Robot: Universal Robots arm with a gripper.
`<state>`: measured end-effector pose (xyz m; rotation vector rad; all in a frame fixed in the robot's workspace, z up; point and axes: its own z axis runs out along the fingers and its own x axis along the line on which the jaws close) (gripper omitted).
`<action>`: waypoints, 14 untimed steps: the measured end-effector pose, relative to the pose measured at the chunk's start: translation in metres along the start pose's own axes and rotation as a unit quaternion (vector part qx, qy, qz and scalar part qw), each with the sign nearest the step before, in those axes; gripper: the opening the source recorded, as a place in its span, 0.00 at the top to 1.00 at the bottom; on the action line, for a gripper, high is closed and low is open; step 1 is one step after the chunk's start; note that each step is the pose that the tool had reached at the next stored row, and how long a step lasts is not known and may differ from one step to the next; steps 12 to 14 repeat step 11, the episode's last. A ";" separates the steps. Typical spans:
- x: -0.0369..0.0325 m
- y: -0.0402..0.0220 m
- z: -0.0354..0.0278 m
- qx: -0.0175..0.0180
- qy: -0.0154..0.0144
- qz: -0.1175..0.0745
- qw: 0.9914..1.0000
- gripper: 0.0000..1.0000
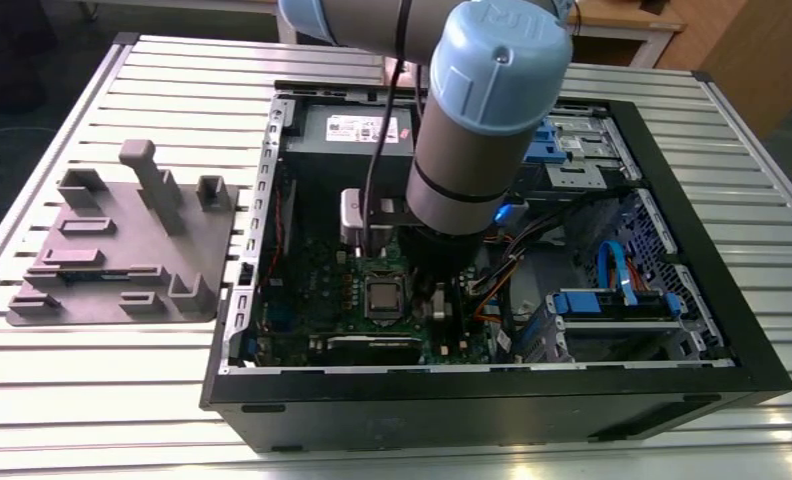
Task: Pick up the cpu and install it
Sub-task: 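Install the first cpu locking lever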
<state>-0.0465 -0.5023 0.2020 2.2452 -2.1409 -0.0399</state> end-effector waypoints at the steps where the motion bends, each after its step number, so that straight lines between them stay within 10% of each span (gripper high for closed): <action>1: 0.0000 0.0001 -0.0029 0.000 0.000 0.000 1.000 0.89; 14: 0.0001 0.0005 -0.0111 0.000 0.000 -0.001 1.000 0.89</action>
